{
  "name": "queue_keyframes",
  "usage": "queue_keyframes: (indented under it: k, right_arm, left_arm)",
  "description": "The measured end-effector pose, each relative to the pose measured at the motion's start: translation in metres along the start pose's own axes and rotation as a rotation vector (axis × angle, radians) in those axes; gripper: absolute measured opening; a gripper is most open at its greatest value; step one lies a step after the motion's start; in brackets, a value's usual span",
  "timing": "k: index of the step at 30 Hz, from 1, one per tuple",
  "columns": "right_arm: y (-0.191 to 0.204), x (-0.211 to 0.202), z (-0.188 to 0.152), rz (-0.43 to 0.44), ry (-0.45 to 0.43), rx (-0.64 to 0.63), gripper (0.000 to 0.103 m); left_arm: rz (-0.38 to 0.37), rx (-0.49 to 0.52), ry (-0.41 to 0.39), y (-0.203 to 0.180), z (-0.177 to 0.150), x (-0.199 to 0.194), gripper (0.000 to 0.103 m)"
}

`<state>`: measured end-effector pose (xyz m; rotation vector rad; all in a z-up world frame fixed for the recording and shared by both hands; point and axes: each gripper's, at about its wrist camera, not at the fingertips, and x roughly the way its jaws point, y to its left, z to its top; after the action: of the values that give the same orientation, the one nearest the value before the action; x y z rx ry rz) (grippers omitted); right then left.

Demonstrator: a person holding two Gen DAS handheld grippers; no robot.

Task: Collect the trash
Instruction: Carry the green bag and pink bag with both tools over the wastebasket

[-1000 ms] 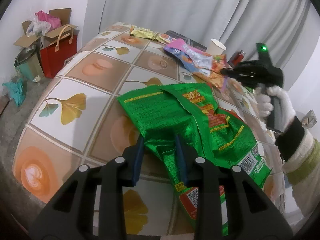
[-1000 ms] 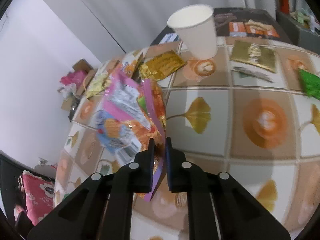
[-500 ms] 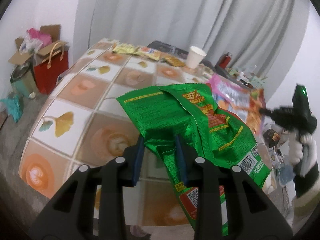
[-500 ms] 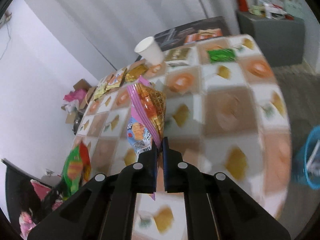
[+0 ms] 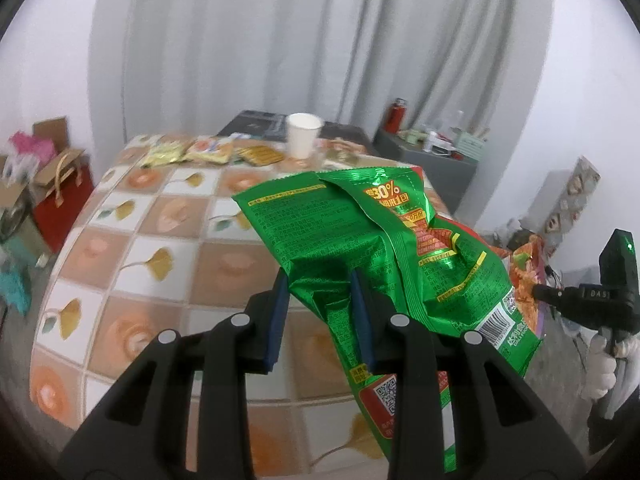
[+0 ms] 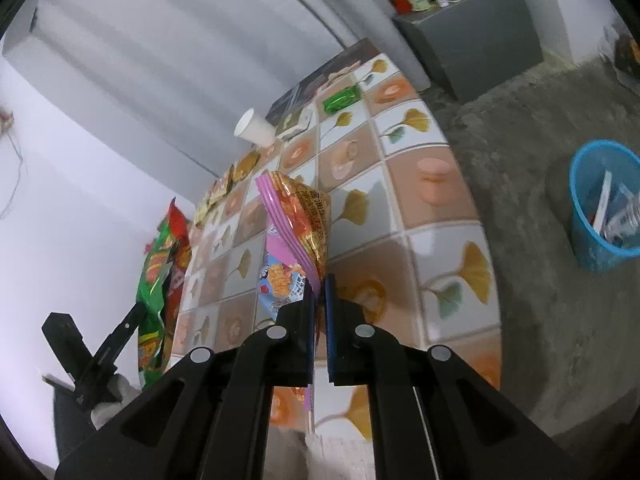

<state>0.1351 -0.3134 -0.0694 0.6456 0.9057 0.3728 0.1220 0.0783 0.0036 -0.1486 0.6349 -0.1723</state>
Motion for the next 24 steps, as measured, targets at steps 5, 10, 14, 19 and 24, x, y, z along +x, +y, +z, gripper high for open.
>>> queue_keyframes:
  k: [5,10,14,19,24]
  right_arm:
    - [-0.016,-0.026,-0.009,0.004,-0.036,0.043,0.005]
    - [-0.031,-0.048,-0.018,0.005,-0.071,0.075,0.005]
    - [-0.040,-0.065,-0.025,0.011,-0.096,0.097,0.005]
    - [-0.050,-0.078,-0.031,0.020,-0.120,0.114,0.005]
    - [-0.063,-0.090,-0.036,0.034,-0.148,0.135,0.005]
  left_arm:
    - [-0.025,0.068,-0.012,-0.037,0.004,0.002,0.029]
    - [-0.030,0.131,-0.025,-0.068,0.006,0.001,0.029]
    - [-0.027,0.174,-0.042,-0.086,0.006,-0.003,0.029]
    - [-0.026,0.218,-0.055,-0.106,0.007,-0.007,0.029]
    - [-0.027,0.255,-0.063,-0.125,0.008,-0.008,0.029]
